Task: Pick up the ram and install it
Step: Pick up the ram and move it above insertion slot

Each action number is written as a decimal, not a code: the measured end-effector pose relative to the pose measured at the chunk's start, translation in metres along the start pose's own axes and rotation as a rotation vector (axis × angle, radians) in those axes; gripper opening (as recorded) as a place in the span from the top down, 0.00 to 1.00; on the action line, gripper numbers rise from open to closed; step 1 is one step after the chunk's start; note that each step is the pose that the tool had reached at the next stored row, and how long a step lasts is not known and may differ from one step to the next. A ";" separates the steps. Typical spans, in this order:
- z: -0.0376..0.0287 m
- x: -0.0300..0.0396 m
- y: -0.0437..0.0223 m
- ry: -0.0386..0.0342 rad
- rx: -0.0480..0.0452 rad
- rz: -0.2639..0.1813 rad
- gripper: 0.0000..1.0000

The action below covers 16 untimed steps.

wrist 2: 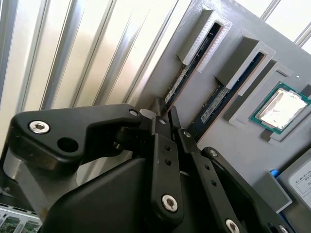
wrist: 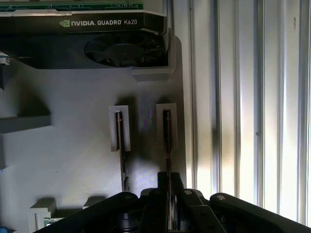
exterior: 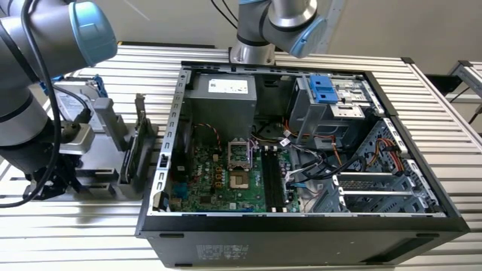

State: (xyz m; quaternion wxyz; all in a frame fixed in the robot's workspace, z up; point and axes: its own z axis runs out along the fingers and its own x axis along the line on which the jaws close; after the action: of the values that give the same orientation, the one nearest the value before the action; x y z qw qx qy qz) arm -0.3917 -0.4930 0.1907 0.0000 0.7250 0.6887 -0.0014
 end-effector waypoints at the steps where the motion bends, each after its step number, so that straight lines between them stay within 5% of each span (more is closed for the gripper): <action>1: 0.0000 0.0000 0.0000 -0.0001 0.0001 0.000 1.00; 10: -0.0003 0.0000 0.0000 0.0006 -0.0006 0.000 1.00; 16: -0.0097 0.0000 -0.0001 0.0000 0.0000 0.000 1.00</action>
State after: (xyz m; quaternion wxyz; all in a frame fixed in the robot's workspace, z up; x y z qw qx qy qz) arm -0.3918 -0.4930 0.2004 0.0000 0.7250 0.6887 -0.0014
